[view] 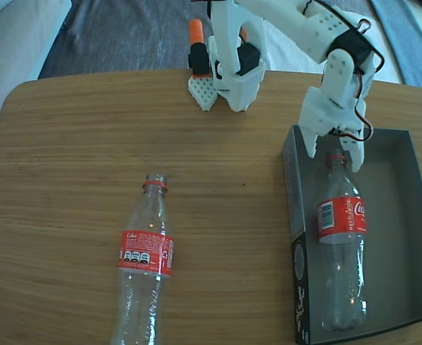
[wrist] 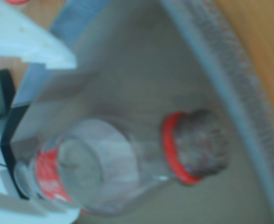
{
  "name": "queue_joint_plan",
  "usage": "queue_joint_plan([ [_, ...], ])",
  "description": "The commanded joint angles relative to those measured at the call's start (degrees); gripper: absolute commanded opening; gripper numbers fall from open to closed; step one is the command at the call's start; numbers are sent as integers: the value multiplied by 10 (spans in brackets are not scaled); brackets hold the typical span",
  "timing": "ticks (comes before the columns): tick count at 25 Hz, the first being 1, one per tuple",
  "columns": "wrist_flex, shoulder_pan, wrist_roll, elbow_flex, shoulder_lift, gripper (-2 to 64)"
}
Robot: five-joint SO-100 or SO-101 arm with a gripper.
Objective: Grasp the bottles and put them in the box.
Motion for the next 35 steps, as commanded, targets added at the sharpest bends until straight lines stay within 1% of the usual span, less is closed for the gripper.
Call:
queue_joint_plan([
  [1,-1,24,-1,-62,30,356],
  [3,7,38,-4,-94,30,356],
  [6,47,72,-5,-151,30,356],
  [8,86,98,-5,-190,30,356],
  [11,160,135,-11,-254,30,356],
  [14,243,165,-69,-302,30,356],
  [16,284,185,-104,-319,31,356],
  [18,284,217,-129,-324,41,356],
  [20,283,247,-177,-316,66,357],
  [24,282,303,-308,-257,102,356],
  [32,280,476,-570,-149,150,356],
  [35,277,521,-642,-123,159,356],
])
